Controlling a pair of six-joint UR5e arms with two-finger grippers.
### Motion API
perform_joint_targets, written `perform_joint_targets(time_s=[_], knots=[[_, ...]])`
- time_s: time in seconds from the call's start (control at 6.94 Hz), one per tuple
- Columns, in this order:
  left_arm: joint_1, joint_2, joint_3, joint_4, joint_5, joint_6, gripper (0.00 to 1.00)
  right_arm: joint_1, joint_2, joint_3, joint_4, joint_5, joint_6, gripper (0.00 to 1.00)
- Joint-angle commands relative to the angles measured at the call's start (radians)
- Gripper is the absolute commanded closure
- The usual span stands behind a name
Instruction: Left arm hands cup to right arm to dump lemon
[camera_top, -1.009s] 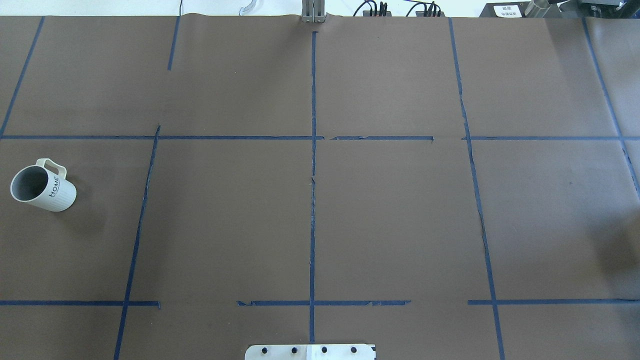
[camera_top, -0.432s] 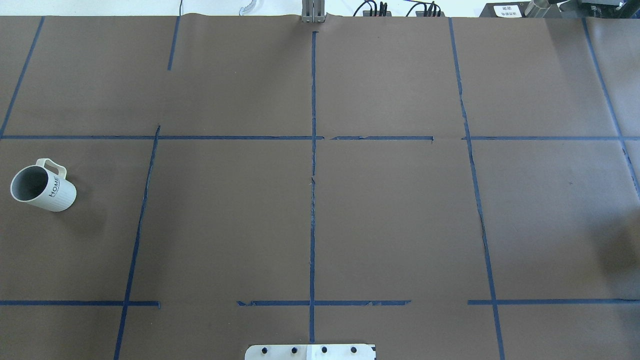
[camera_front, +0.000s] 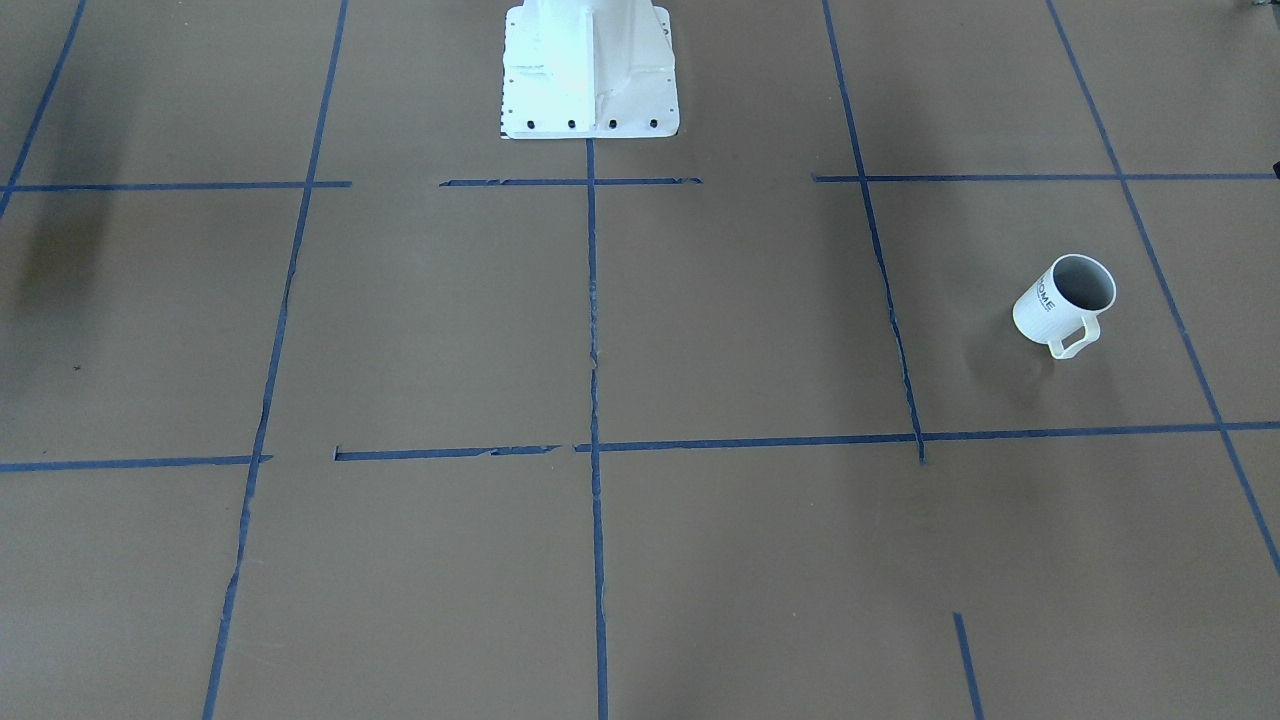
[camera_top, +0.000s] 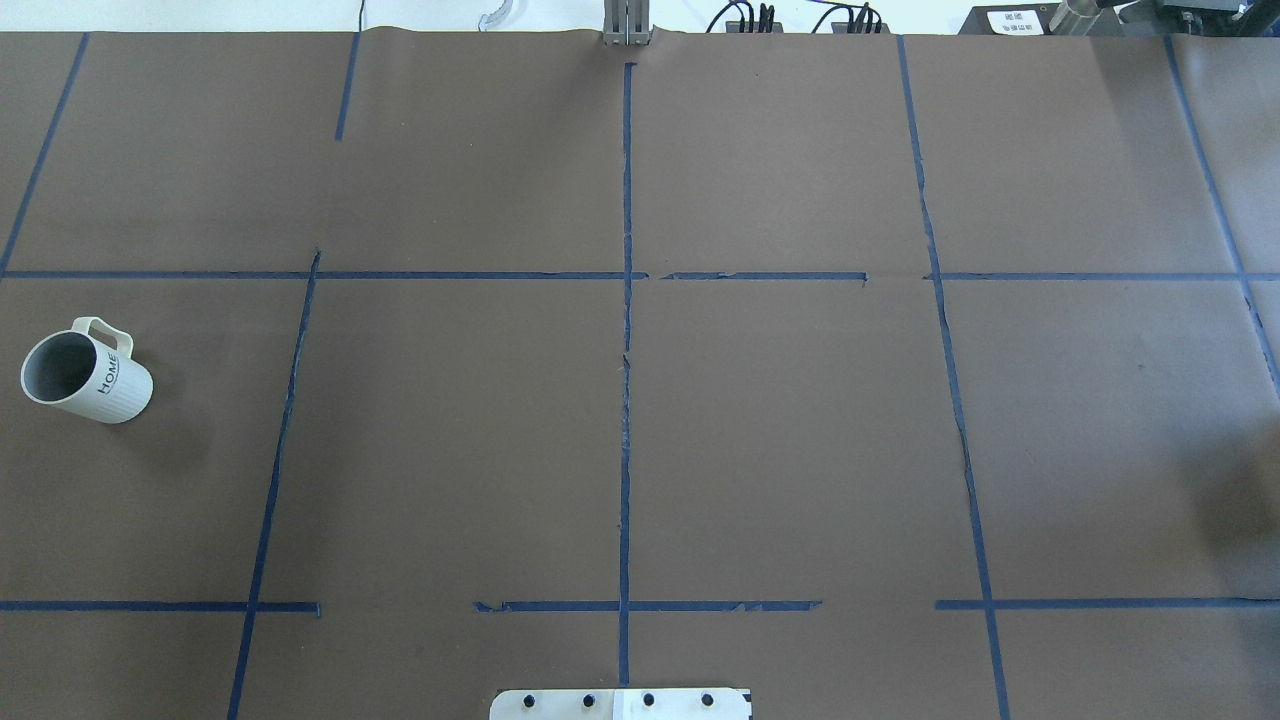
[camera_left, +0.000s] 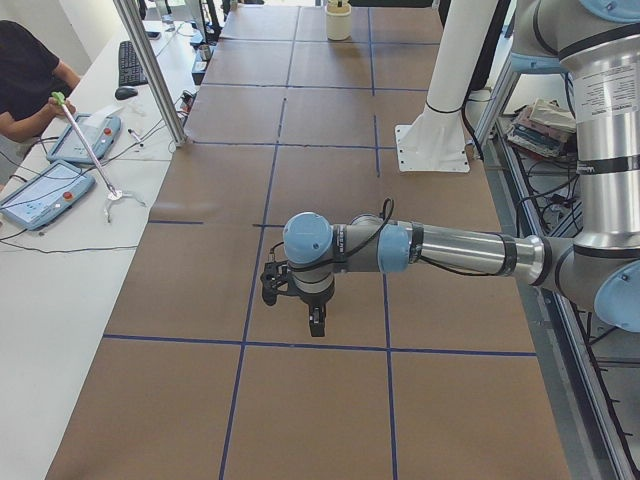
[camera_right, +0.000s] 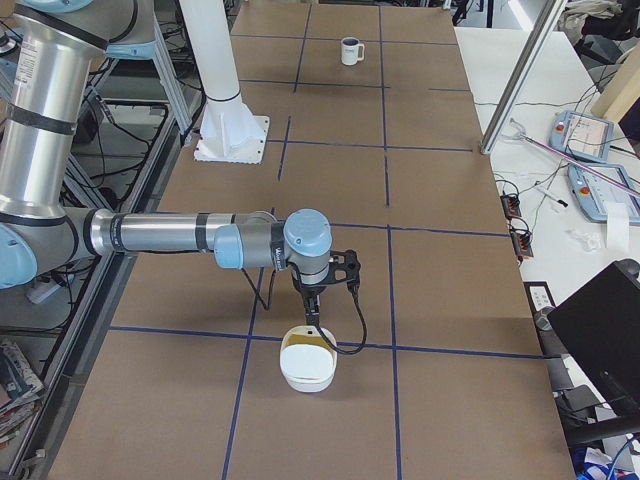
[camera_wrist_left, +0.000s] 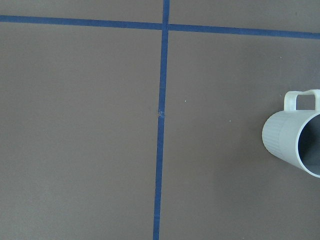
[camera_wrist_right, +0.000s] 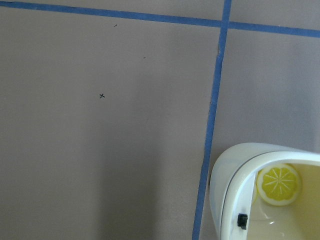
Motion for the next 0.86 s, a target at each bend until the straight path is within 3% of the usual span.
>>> perform_joint_targets(time_s=[0.0, 0.72], knots=[[0.001, -0.005, -0.001, -0.001, -0.002, 0.0, 0.0, -0.002, 0.005, -0.001, -0.001, -0.001, 0.009, 0.0], [0.001, -0.013, -0.01, -0.003, -0.002, 0.0, 0.0, -0.002, 0.012, -0.001, -0.001, 0.0, 0.004, 0.0]])
